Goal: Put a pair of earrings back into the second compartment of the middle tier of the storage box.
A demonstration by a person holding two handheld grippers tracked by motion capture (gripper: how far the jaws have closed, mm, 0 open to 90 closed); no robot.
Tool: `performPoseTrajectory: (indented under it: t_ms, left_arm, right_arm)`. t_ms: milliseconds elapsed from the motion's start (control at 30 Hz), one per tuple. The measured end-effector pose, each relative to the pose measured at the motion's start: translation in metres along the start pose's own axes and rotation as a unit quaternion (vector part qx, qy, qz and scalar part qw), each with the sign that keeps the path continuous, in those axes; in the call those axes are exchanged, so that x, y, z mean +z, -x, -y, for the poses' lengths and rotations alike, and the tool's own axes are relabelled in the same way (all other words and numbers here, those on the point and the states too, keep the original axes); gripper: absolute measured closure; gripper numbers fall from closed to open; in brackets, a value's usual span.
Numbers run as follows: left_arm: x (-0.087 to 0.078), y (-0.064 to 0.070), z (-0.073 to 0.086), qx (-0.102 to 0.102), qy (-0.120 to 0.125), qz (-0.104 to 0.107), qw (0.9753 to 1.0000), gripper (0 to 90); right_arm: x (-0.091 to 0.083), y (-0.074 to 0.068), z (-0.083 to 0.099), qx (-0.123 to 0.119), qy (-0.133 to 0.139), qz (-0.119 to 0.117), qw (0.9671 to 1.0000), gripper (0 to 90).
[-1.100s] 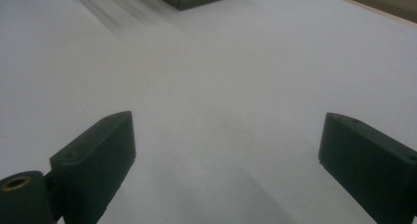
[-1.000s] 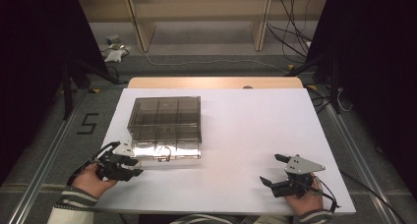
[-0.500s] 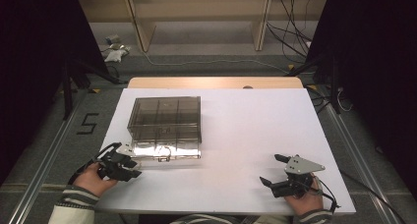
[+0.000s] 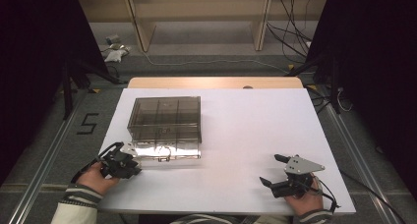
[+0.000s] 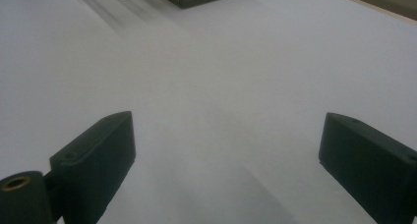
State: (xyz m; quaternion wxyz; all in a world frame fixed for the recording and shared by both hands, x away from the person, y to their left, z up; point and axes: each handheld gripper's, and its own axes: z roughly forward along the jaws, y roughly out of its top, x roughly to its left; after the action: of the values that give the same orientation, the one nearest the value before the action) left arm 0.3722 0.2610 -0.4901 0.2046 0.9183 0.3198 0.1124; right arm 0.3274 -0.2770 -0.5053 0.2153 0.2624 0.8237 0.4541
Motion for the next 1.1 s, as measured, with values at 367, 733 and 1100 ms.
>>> performPoseTrajectory:
  t_ms: [367, 733, 1100]
  left_arm:
    - [0.001, 0.000, -0.001, -0.010, -0.005, 0.018, 0.9998, 85.1]
    - [-0.003, 0.001, -0.001, -0.010, -0.001, 0.024, 0.9997, 85.8]
    - [-0.014, 0.006, 0.001, -0.013, 0.016, 0.042, 0.9989, 85.8]
  right_arm:
    - [0.000, 0.000, 0.000, 0.000, -0.001, 0.000, 1.0000, 8.1]
    - [0.000, 0.000, 0.000, 0.001, 0.000, 0.000, 1.0000, 8.1]
    - [0.000, 0.000, 0.000, 0.001, 0.000, 0.001, 1.0000, 8.1]
